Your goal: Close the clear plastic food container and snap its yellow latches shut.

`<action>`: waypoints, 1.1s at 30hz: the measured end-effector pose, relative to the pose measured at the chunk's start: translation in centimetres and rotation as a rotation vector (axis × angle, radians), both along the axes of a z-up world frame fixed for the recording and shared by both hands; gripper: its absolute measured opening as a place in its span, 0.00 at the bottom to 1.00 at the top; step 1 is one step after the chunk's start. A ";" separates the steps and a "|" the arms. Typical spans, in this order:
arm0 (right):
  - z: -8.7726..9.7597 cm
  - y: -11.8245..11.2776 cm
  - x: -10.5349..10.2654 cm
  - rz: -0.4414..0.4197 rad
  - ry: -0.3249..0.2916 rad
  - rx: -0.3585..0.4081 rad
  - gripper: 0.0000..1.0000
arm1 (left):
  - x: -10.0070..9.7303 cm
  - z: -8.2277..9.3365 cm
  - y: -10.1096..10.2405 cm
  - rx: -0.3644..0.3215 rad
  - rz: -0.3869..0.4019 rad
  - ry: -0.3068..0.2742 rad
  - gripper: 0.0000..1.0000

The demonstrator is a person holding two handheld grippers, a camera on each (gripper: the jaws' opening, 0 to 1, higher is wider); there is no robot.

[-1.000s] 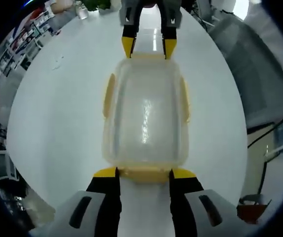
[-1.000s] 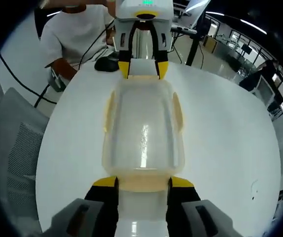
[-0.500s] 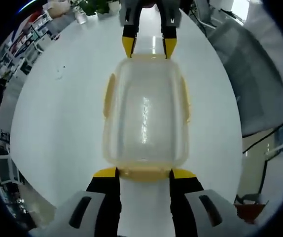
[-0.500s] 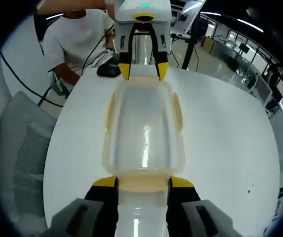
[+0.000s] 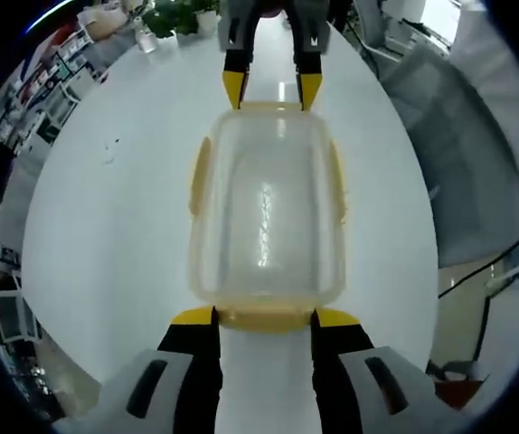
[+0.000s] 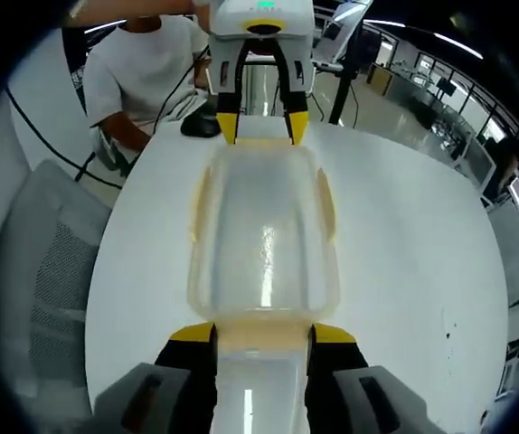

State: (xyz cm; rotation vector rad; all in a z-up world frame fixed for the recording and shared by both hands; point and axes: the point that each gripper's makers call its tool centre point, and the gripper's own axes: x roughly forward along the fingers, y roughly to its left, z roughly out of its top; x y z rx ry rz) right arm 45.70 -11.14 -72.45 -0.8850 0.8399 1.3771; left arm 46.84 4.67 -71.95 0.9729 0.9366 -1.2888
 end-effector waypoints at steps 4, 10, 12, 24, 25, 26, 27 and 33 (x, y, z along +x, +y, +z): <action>0.1 -0.7 0.0 -0.005 -0.003 -0.005 0.35 | 0.0 0.1 -0.7 -0.006 -0.004 -0.003 0.36; 0.3 -1.5 -0.3 -0.013 -0.004 -0.012 0.35 | -0.1 0.2 -1.6 -0.007 -0.011 -0.005 0.36; 0.4 -1.9 -0.3 -0.015 -0.004 -0.010 0.35 | -0.1 0.2 -1.7 -0.007 -0.012 -0.005 0.36; 0.4 -4.0 -0.6 -0.025 -0.009 -0.024 0.35 | -0.3 0.3 -4.1 -0.025 -0.020 -0.010 0.36; 0.4 -4.2 -0.6 -0.026 -0.009 -0.027 0.35 | -0.4 0.3 -4.2 -0.026 -0.020 -0.009 0.36; 0.4 -4.3 -0.6 -0.026 -0.010 -0.029 0.35 | -0.4 0.2 -4.4 -0.025 -0.020 -0.009 0.36; 0.4 -4.5 -0.6 -0.027 -0.011 -0.029 0.35 | -0.4 0.2 -4.5 -0.025 -0.021 -0.009 0.36; 0.5 -5.4 -0.7 -0.033 -0.014 -0.029 0.35 | -0.4 0.4 -5.4 -0.032 -0.025 -0.010 0.36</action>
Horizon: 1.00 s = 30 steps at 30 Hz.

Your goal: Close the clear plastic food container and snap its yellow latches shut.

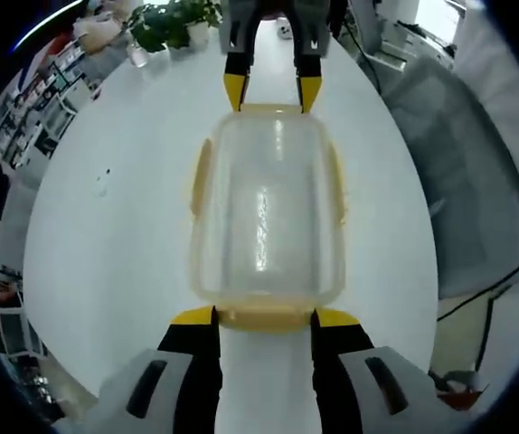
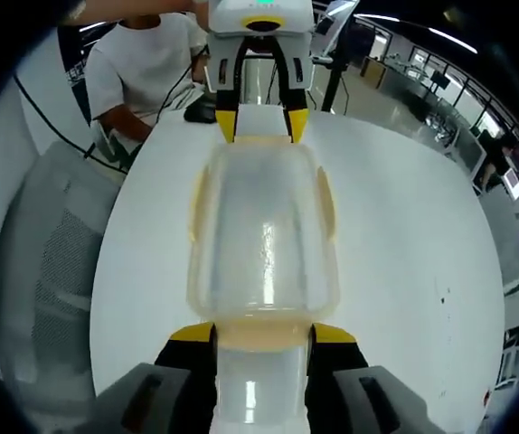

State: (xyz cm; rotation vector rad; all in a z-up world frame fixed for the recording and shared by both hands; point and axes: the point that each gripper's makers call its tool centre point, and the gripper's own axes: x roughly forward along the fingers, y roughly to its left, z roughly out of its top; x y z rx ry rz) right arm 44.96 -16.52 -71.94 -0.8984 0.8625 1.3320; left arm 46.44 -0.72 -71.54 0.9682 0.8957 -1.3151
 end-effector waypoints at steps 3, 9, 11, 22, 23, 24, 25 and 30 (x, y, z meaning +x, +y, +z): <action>0.0 -0.5 0.0 -0.002 -0.002 -0.005 0.35 | 0.0 0.0 -0.5 -0.004 0.000 -0.001 0.36; -0.1 -1.6 -0.2 -0.005 -0.002 -0.010 0.35 | -0.2 -0.1 -1.6 -0.015 -0.004 0.002 0.36; -0.1 -1.9 -0.3 -0.006 -0.001 -0.009 0.35 | -0.2 0.0 -1.8 -0.018 -0.006 0.002 0.36; -0.1 -4.0 -0.2 -0.014 -0.002 -0.018 0.35 | -0.1 0.1 -4.0 -0.024 -0.014 -0.006 0.36; -0.1 -4.3 -0.2 -0.015 0.000 -0.020 0.35 | -0.1 0.1 -4.3 -0.026 -0.015 -0.004 0.36; -0.1 -4.5 -0.2 -0.016 0.001 -0.022 0.35 | -0.1 0.0 -4.5 -0.027 -0.016 -0.004 0.36; -0.2 -4.7 -0.2 -0.017 0.001 -0.025 0.35 | -0.2 0.0 -4.8 -0.028 -0.017 -0.003 0.36; -0.3 -5.6 -0.5 -0.020 0.007 -0.026 0.35 | -0.3 0.0 -5.6 -0.033 -0.022 -0.002 0.36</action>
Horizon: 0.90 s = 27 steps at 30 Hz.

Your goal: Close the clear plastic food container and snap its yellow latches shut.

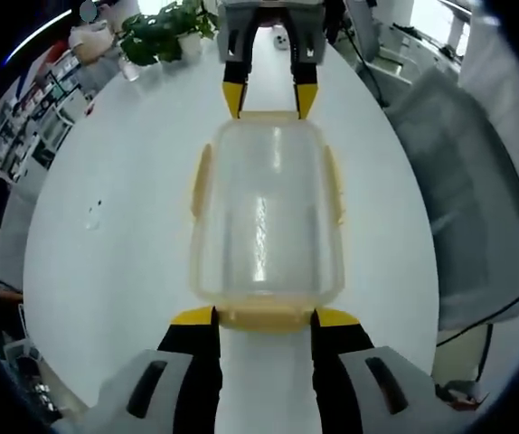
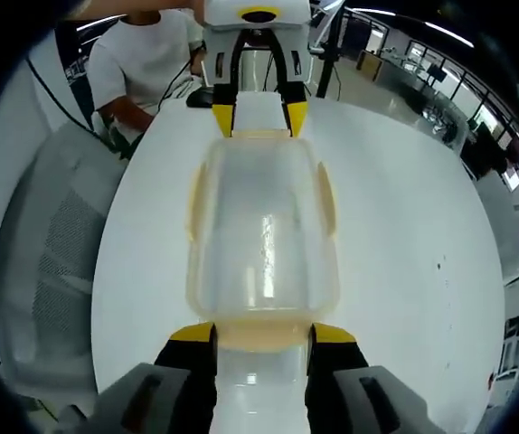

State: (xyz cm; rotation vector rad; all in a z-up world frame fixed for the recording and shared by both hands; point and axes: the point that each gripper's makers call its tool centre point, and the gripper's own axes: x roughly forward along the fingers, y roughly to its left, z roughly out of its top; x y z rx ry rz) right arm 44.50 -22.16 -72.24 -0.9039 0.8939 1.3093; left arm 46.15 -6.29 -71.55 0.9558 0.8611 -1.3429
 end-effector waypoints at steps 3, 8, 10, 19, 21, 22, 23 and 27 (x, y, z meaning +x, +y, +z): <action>-0.1 -0.6 0.0 -0.001 -0.002 -0.006 0.35 | 0.0 0.0 -0.6 -0.004 -0.001 0.001 0.36; -0.3 -1.6 0.0 -0.009 -0.004 -0.013 0.35 | 0.0 0.1 -1.7 -0.008 -0.007 -0.004 0.36; -0.4 -1.9 -0.1 -0.012 0.000 -0.014 0.35 | -0.1 0.0 -2.1 -0.011 -0.010 -0.003 0.36; -0.8 -3.6 -0.4 -0.013 0.004 -0.025 0.35 | -0.4 -0.5 -3.7 -0.019 -0.013 0.005 0.36; -0.8 -4.0 -0.4 -0.016 0.005 -0.025 0.35 | -0.3 -0.5 -4.0 -0.021 -0.015 0.003 0.36; -0.8 -4.1 -0.4 -0.016 0.003 -0.027 0.35 | -0.3 -0.5 -4.2 -0.022 -0.016 0.003 0.36; -0.8 -4.3 -0.4 -0.017 0.003 -0.028 0.35 | -0.3 -0.5 -4.3 -0.023 -0.016 0.004 0.36; -0.7 -4.9 -0.4 -0.018 -0.001 -0.035 0.35 | -0.2 -0.7 -5.1 -0.023 -0.018 0.006 0.36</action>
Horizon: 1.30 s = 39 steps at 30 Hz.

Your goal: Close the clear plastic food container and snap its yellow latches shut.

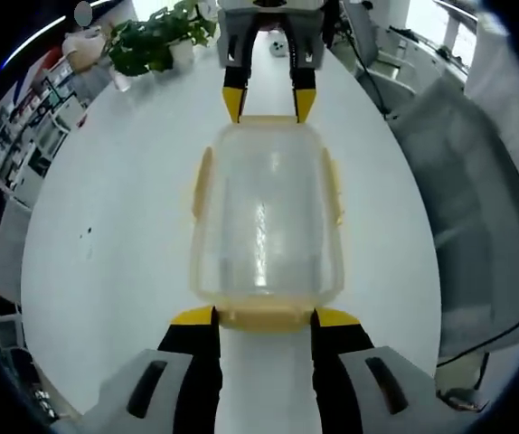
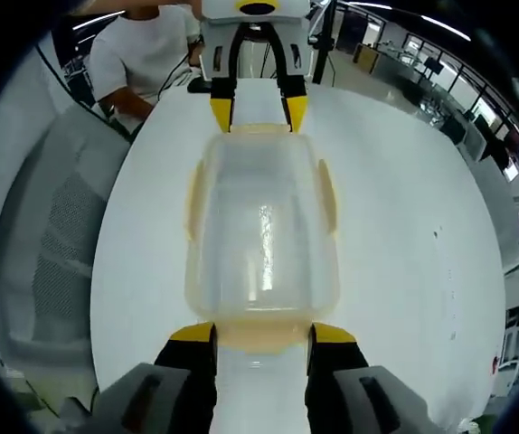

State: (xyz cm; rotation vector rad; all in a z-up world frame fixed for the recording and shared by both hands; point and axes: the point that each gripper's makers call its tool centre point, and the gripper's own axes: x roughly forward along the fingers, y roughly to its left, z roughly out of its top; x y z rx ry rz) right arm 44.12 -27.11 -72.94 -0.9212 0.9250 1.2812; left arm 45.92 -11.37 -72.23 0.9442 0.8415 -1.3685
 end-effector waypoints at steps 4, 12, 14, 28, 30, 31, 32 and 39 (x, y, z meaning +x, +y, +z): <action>0.0 -0.8 0.0 -0.005 0.004 -0.002 0.35 | 0.0 0.0 -0.7 -0.010 -0.003 -0.001 0.36; -0.1 -1.9 0.1 -0.006 0.004 -0.015 0.35 | 0.0 0.0 -1.9 -0.018 -0.006 -0.004 0.36; -0.1 -2.1 0.1 -0.007 0.004 -0.014 0.35 | 0.0 0.0 -2.1 -0.020 -0.006 -0.005 0.36; -0.8 -3.3 0.0 -0.006 0.014 -0.023 0.36 | -0.1 -0.8 -3.2 -0.028 -0.002 -0.006 0.37; -0.9 -3.4 0.1 -0.005 0.010 -0.026 0.36 | 0.0 -1.0 -3.3 -0.027 -0.002 -0.010 0.37; -0.9 -3.4 0.2 -0.003 0.009 -0.027 0.36 | 0.0 -1.0 -3.3 -0.027 -0.003 -0.011 0.37; -1.0 -3.4 0.2 -0.004 0.009 -0.027 0.36 | 0.1 -1.0 -3.4 -0.027 -0.003 -0.013 0.37; -1.4 -3.5 0.0 -0.006 0.018 -0.022 0.36 | -0.1 -1.3 -3.4 -0.030 -0.004 -0.008 0.37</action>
